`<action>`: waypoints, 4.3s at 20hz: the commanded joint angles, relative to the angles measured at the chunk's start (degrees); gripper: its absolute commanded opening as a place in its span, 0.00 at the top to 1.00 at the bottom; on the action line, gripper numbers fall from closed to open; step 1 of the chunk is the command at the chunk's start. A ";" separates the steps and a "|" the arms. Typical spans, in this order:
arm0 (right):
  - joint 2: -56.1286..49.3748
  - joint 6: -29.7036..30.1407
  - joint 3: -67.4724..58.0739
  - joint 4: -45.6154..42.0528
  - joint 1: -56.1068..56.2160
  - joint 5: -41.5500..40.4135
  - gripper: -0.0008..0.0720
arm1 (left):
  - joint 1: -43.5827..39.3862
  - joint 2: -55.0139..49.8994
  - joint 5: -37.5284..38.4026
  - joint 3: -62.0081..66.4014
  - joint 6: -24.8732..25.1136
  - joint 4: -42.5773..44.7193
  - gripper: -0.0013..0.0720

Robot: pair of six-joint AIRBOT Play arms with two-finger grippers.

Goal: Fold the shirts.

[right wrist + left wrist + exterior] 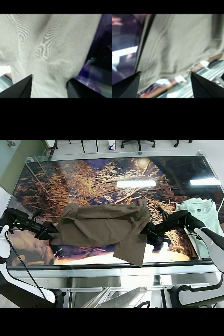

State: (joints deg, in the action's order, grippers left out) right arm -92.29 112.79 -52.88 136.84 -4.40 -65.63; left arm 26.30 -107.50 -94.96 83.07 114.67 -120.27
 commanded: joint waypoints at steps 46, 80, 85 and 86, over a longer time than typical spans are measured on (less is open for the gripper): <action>46.29 0.09 -44.59 2.69 -0.09 15.61 0.96 | -3.41 57.83 35.50 19.04 2.84 -28.09 0.96; 3.61 -4.79 -18.95 -0.50 -5.57 30.80 0.96 | -17.75 1.05 29.62 11.82 -13.84 -11.17 0.96; 4.31 -1.92 -20.09 -0.70 -8.81 25.66 0.96 | -17.75 1.07 29.57 16.76 -18.14 -4.13 0.96; 4.31 -0.35 -20.06 -0.68 -8.59 24.06 0.96 | -17.75 1.07 28.79 16.83 -19.15 -1.77 0.96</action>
State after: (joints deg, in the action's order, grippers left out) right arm -87.92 109.27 -72.18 136.14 -12.14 -38.28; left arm 8.56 -106.10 -65.60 97.80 99.18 -128.46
